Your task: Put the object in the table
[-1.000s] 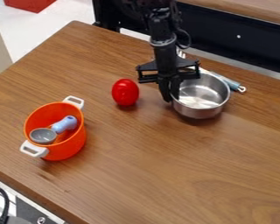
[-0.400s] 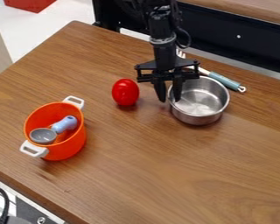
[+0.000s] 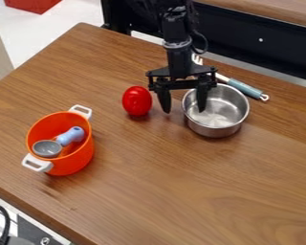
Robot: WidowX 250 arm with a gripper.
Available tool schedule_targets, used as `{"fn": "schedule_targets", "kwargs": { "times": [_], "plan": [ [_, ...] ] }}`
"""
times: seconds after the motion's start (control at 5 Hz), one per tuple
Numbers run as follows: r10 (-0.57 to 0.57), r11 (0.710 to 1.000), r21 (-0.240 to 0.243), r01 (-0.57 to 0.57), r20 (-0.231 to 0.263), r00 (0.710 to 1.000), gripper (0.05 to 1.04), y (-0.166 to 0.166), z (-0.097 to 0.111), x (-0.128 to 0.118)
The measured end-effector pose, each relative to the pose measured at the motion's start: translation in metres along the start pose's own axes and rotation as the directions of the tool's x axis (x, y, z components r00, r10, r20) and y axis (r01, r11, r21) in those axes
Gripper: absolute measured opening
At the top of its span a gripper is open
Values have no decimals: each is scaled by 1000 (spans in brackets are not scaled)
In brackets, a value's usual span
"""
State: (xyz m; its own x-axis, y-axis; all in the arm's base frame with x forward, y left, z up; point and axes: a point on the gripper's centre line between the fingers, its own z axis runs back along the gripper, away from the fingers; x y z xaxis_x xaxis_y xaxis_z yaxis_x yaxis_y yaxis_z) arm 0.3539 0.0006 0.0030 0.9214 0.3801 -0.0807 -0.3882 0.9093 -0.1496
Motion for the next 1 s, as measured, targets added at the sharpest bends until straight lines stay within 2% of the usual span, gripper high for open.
{"fn": "schedule_targets", "kwargs": {
  "times": [0.6, 1.0],
  "plan": [
    [-104, 993, -49, 106, 41, 994, 997, -14, 30, -27],
    [-229, 973, -12, 229, 34, 973, 997, -4, 38, -55]
  ]
}}
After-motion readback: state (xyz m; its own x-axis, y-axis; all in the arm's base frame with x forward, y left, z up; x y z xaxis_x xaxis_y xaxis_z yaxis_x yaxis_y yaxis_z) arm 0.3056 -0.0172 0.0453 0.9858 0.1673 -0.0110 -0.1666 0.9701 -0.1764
